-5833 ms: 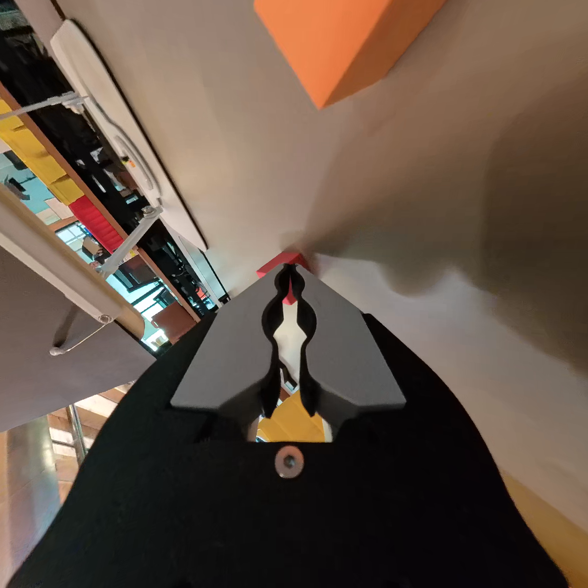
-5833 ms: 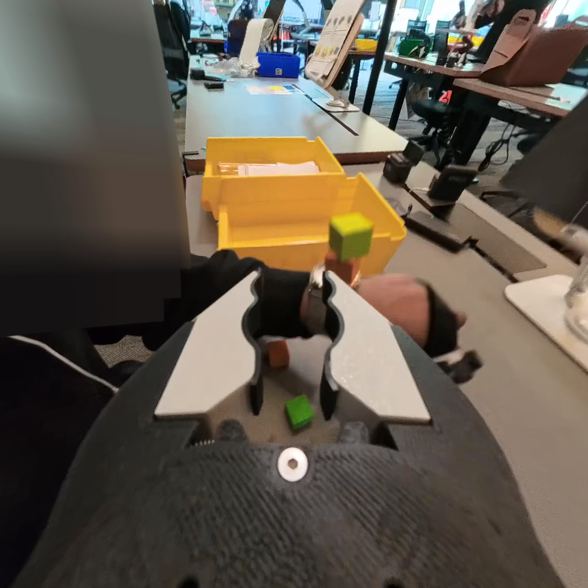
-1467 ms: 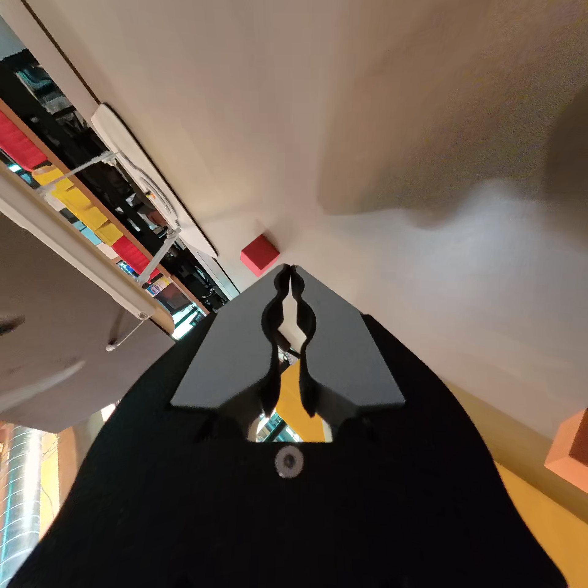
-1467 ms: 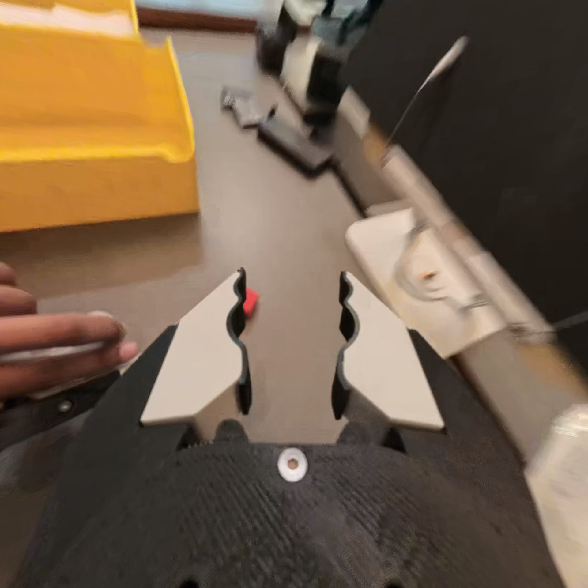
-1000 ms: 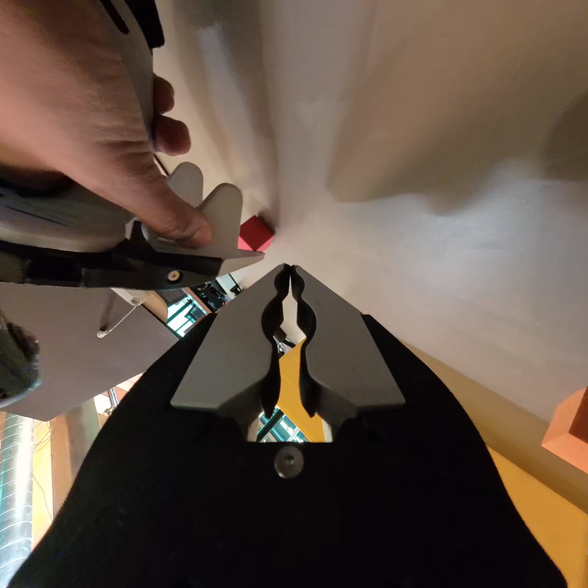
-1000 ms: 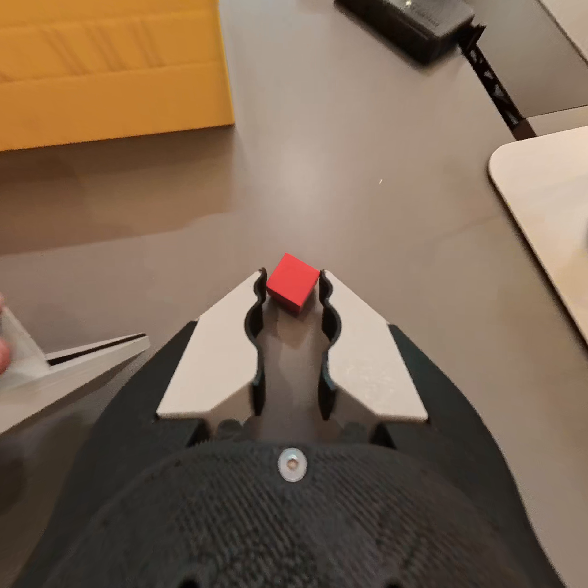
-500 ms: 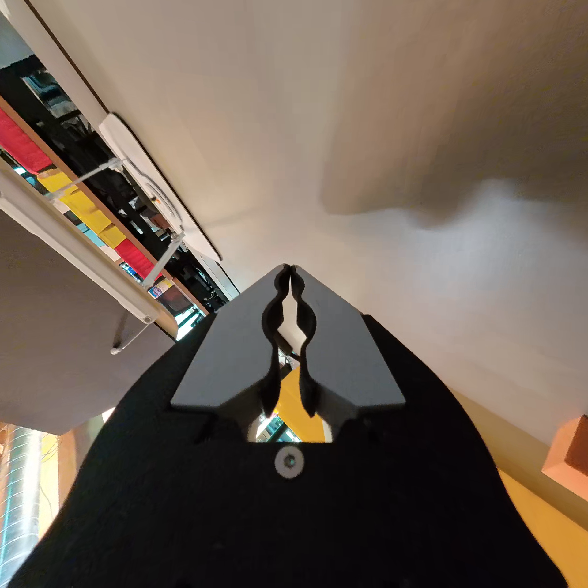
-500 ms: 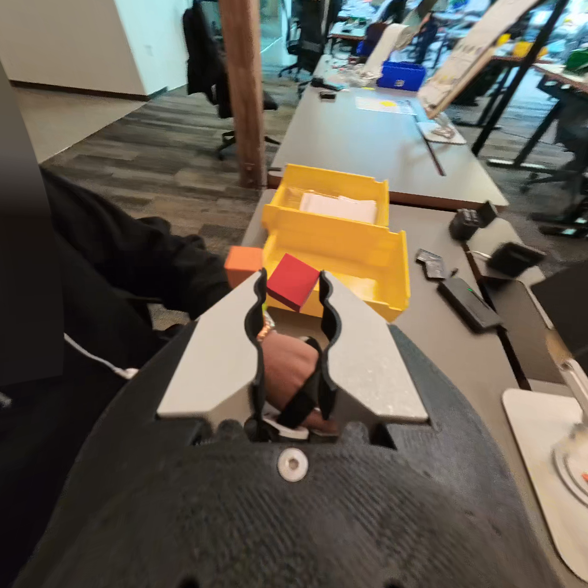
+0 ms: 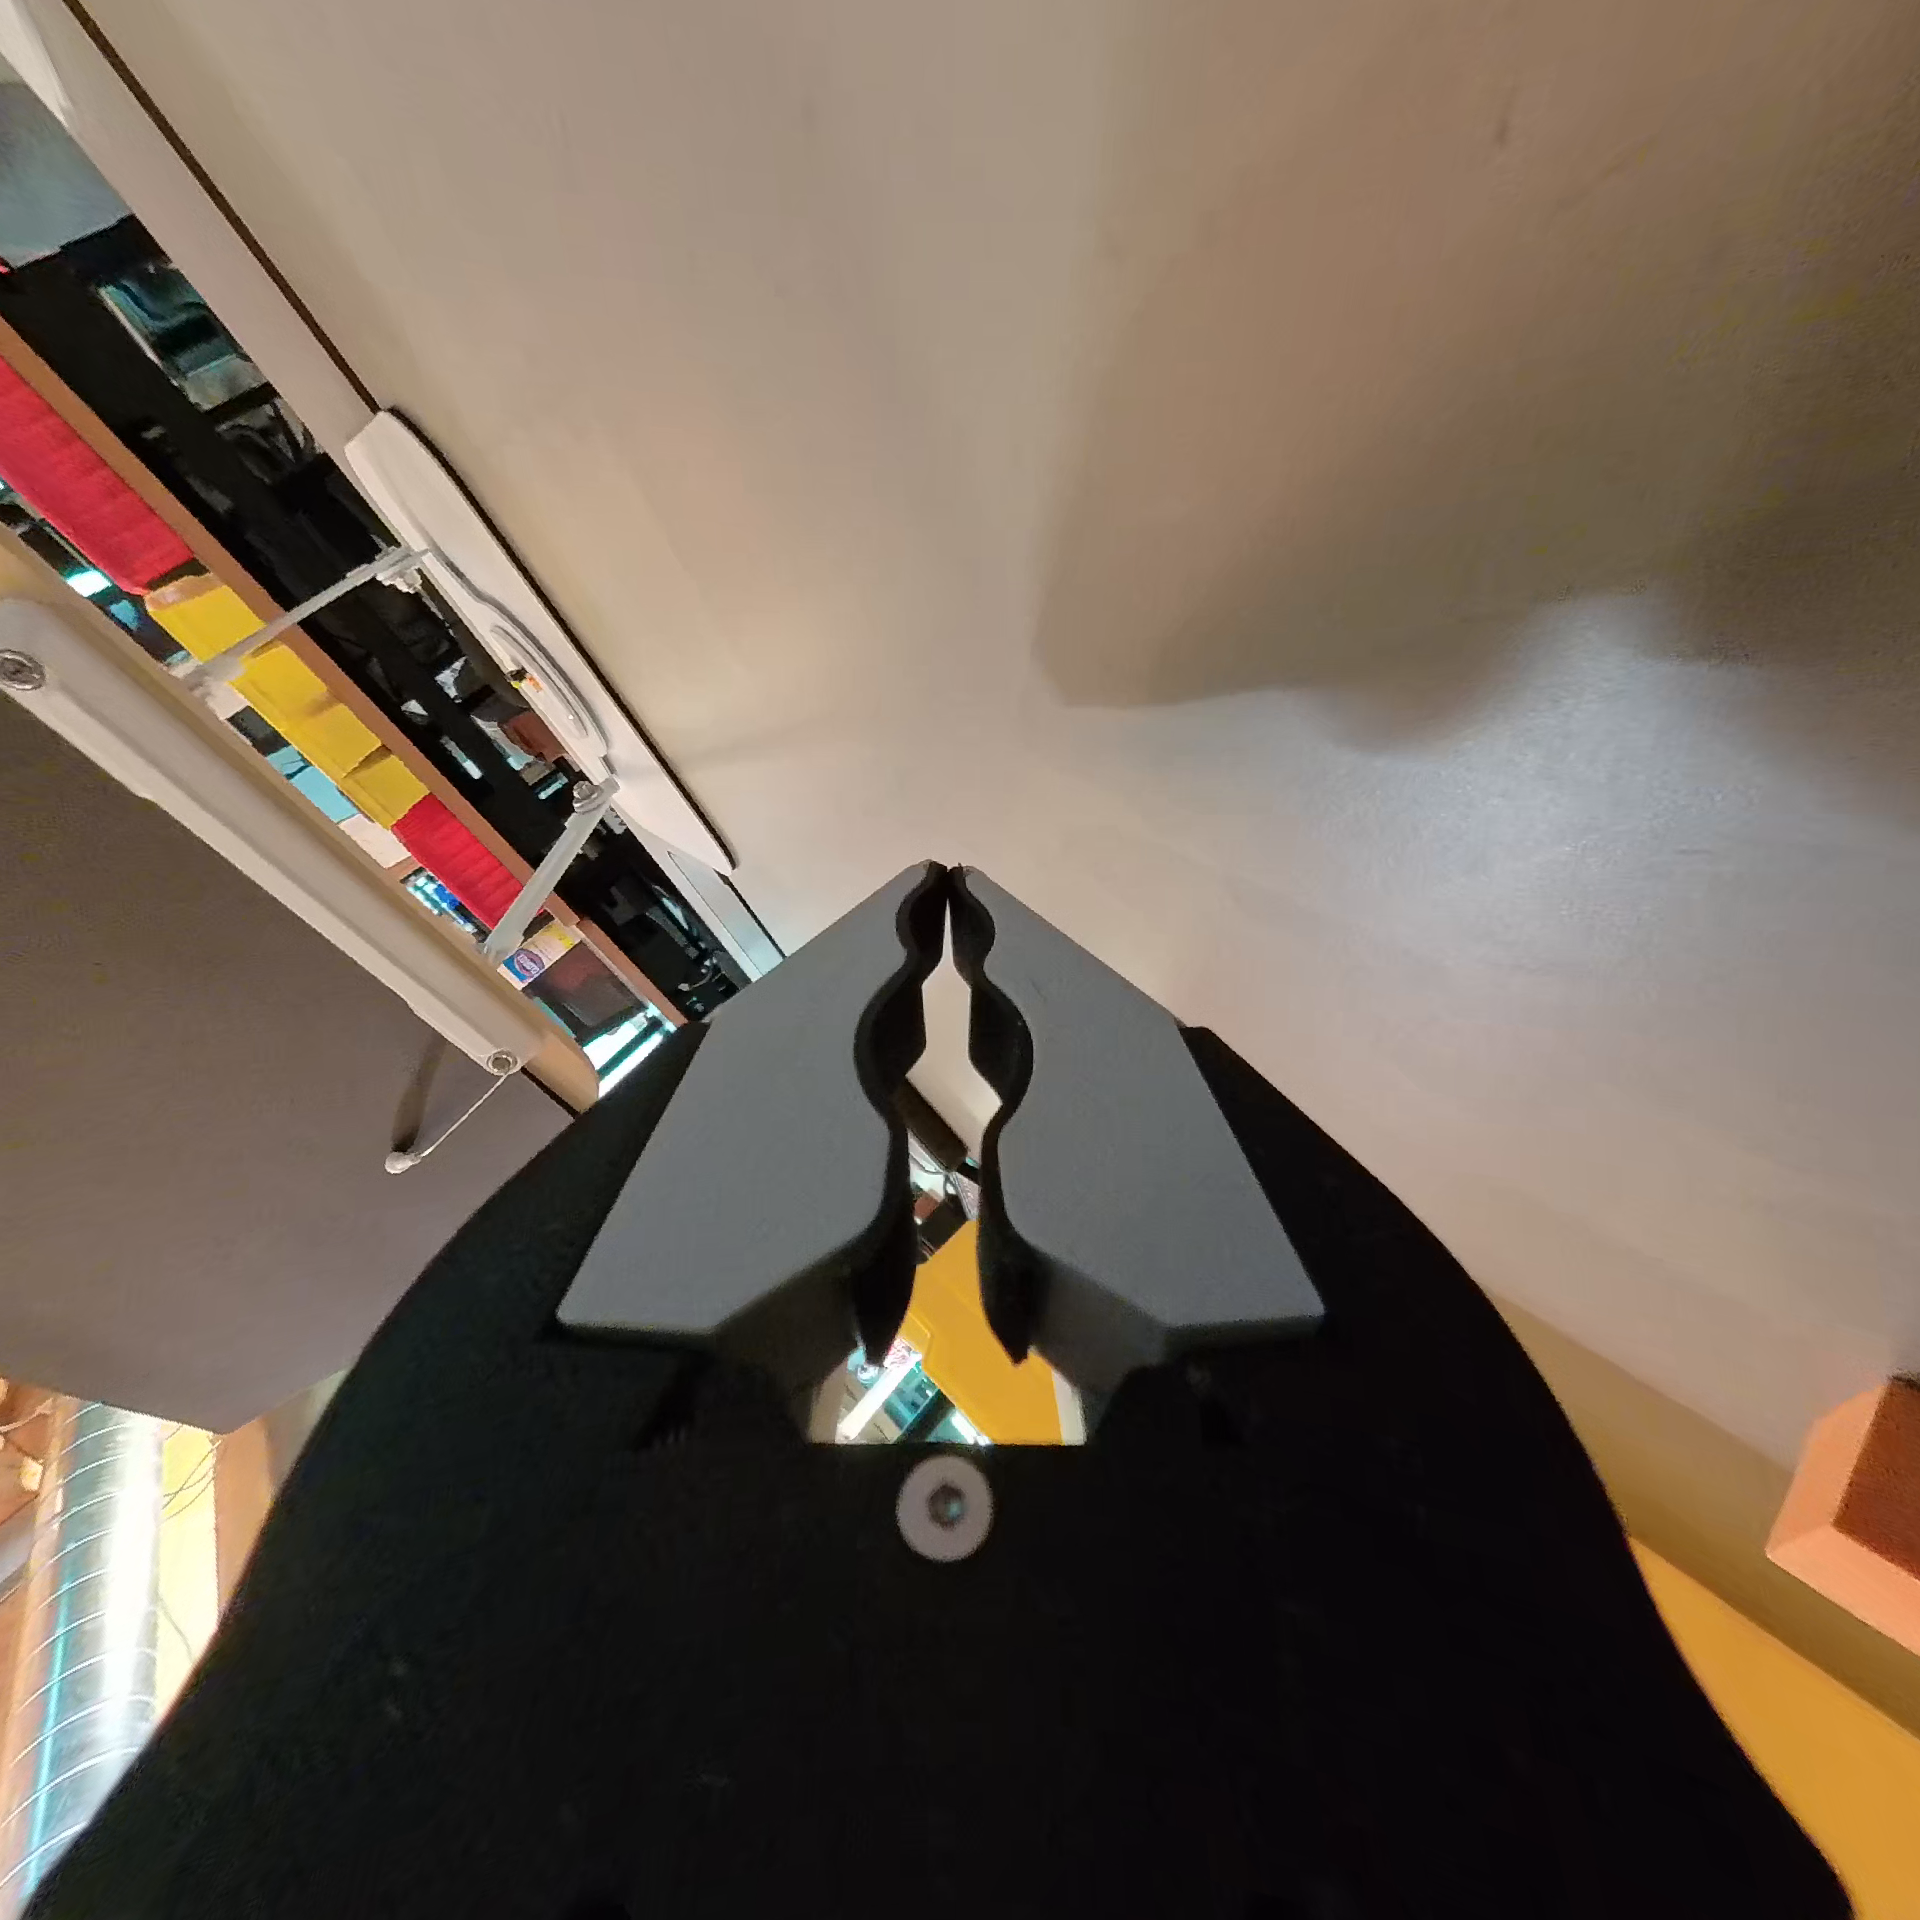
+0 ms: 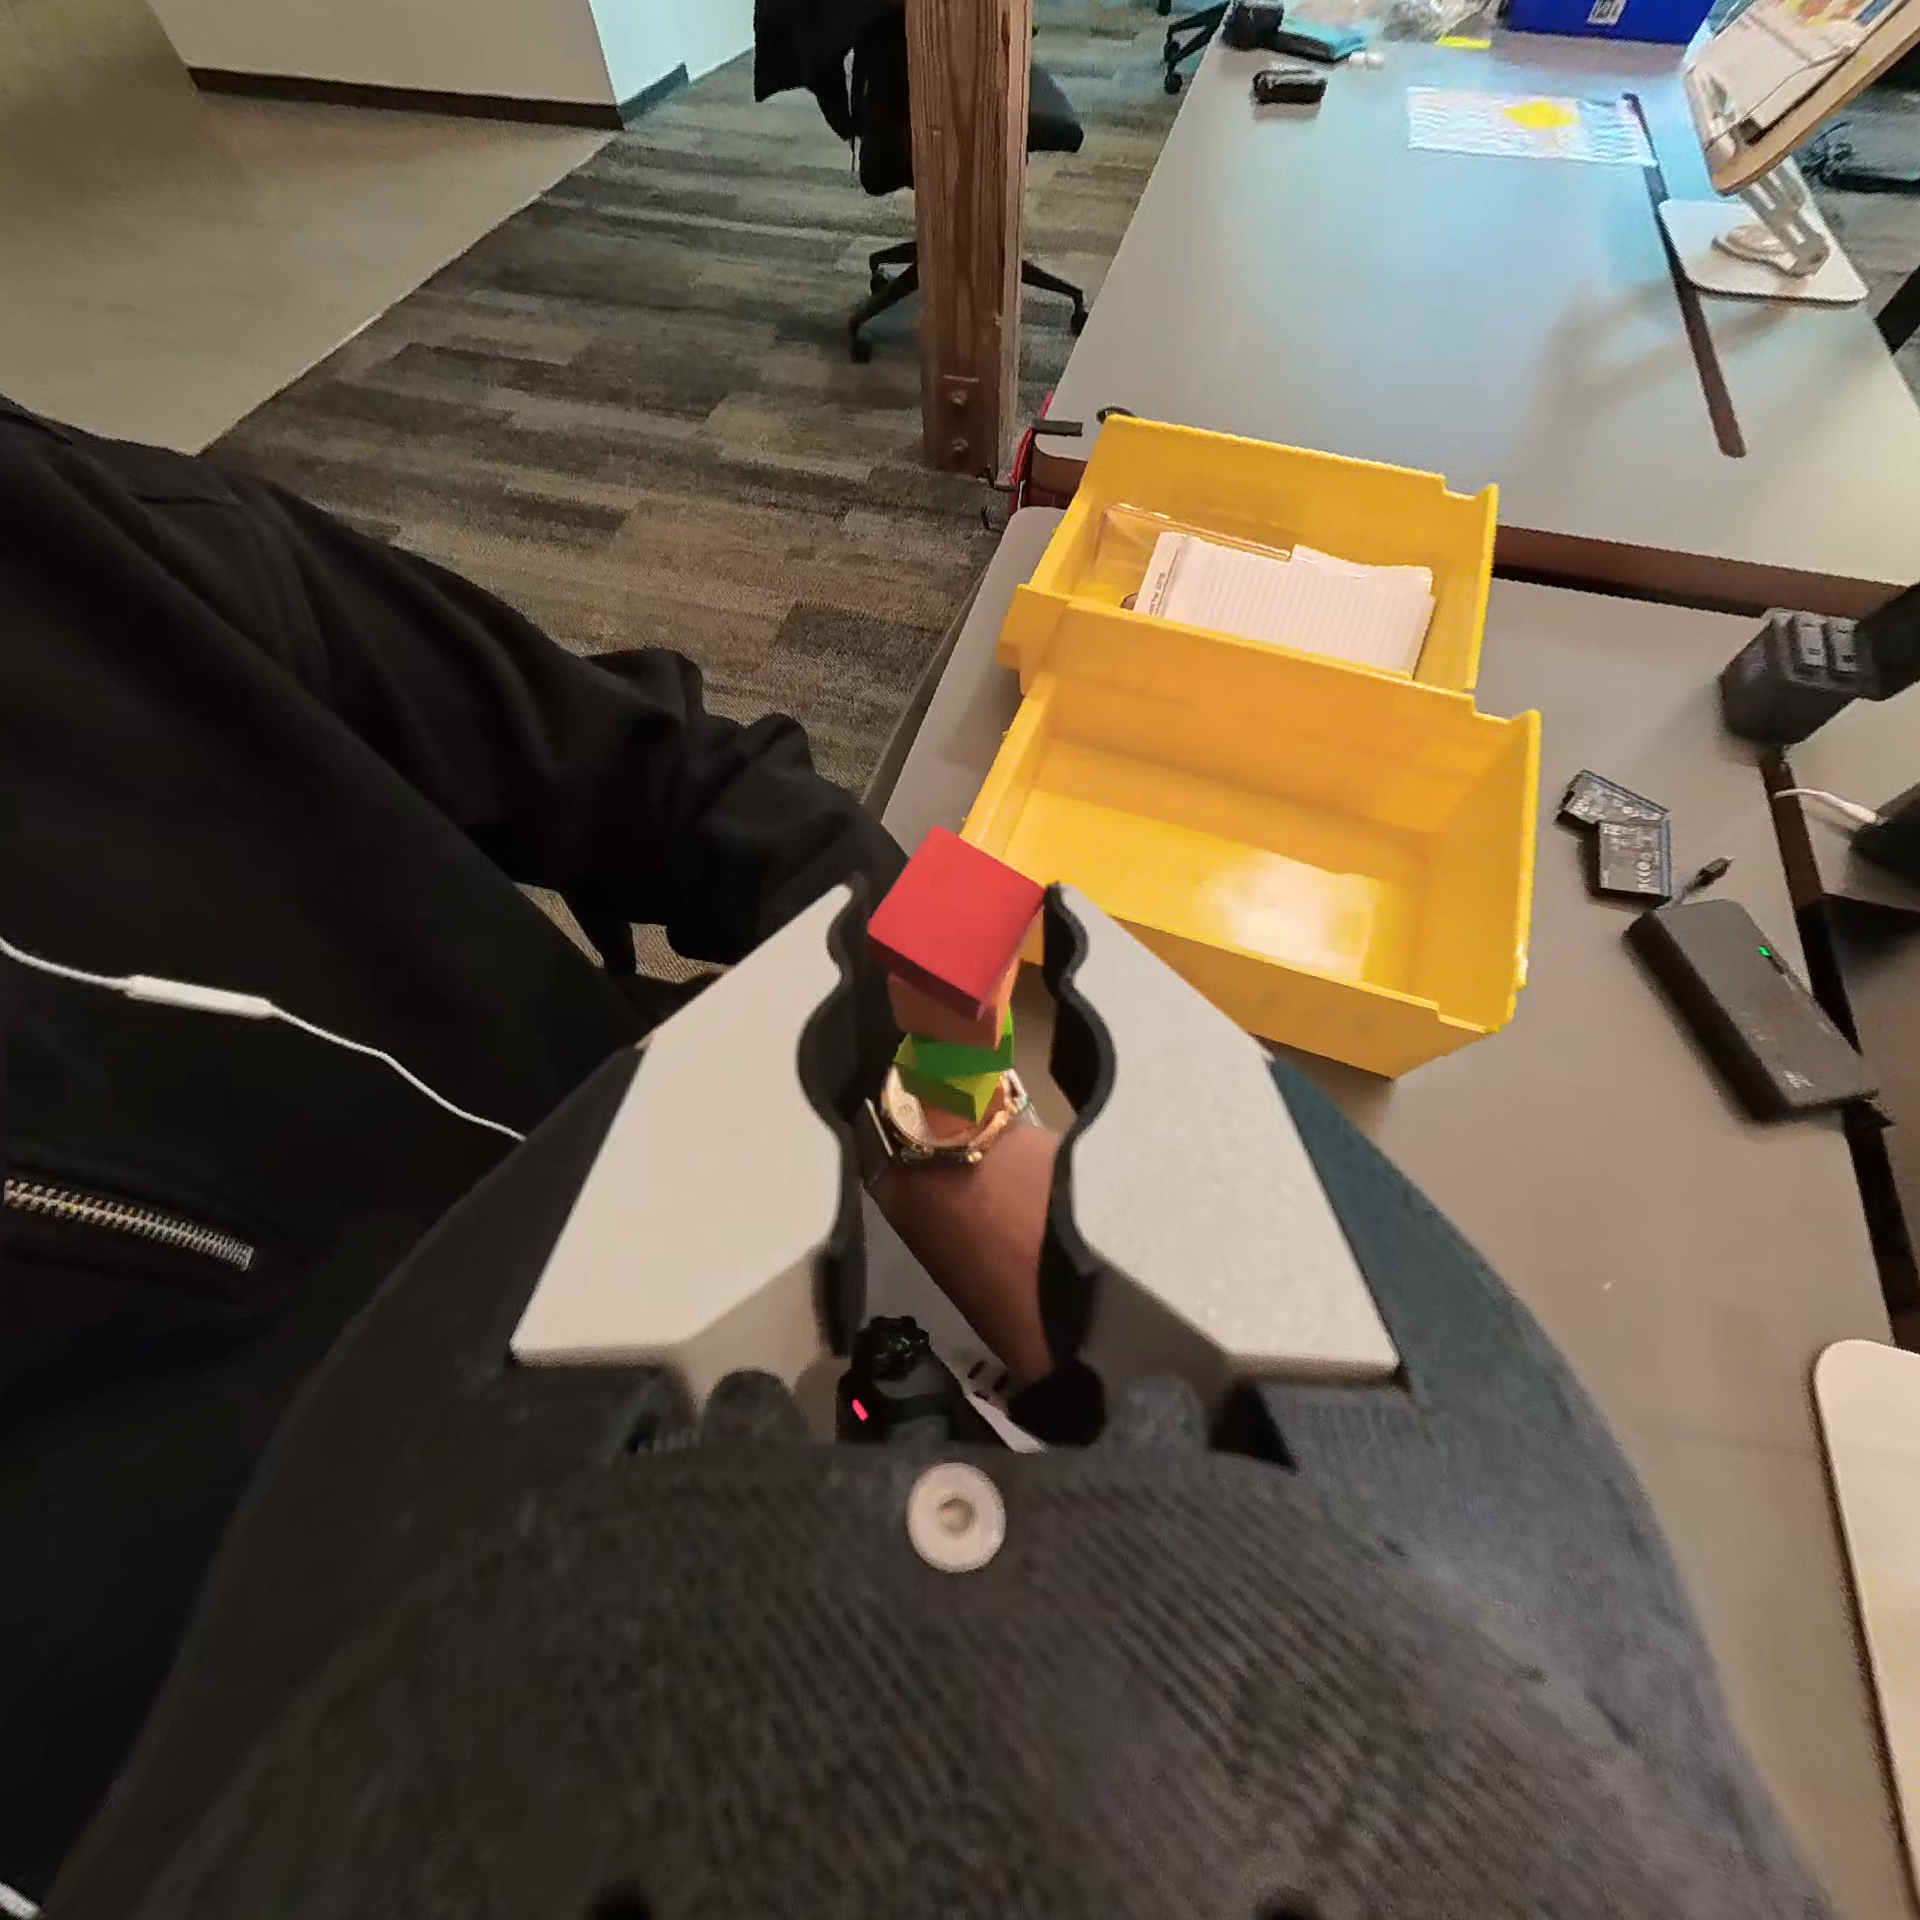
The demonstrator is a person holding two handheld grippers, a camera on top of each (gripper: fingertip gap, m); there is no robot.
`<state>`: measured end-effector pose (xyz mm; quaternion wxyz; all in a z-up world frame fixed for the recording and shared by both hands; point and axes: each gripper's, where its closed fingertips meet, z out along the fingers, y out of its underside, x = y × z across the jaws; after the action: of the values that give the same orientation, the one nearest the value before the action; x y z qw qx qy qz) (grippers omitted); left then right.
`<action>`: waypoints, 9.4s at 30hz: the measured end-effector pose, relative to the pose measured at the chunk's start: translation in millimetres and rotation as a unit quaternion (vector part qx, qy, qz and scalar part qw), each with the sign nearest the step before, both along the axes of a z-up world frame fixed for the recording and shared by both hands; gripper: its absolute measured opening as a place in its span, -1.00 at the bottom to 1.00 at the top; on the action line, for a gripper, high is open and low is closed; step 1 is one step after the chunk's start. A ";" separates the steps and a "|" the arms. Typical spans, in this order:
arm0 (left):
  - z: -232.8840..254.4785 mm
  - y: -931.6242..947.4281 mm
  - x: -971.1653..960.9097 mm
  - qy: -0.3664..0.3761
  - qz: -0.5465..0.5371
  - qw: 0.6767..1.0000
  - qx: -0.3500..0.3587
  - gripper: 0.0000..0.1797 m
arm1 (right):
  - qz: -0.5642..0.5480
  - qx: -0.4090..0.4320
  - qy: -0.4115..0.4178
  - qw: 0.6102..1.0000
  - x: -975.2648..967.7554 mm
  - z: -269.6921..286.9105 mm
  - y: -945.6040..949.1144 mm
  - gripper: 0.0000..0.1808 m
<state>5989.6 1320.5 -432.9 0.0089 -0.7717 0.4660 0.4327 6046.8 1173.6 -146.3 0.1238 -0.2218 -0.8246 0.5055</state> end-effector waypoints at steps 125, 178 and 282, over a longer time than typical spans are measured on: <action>-12.7 124.7 141.8 -0.027 -0.173 0.984 0.013 -1.00 | -0.127 0.122 0.138 0.975 114.1 -108.1 82.7 -1.00; -21.3 124.4 182.7 -0.035 -0.204 0.978 -0.001 -1.00 | -0.291 0.138 0.123 0.939 89.0 -117.6 128.4 -1.00; 42.6 60.4 1.4 -0.607 0.140 0.695 0.360 -0.66 | -0.358 0.062 0.008 0.932 -20.8 -270.4 210.4 -0.61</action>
<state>5990.9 1380.9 -390.3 0.5064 -0.8606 0.0543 0.0017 6026.0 1384.0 -416.6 0.3165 -0.4900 -0.7194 0.3770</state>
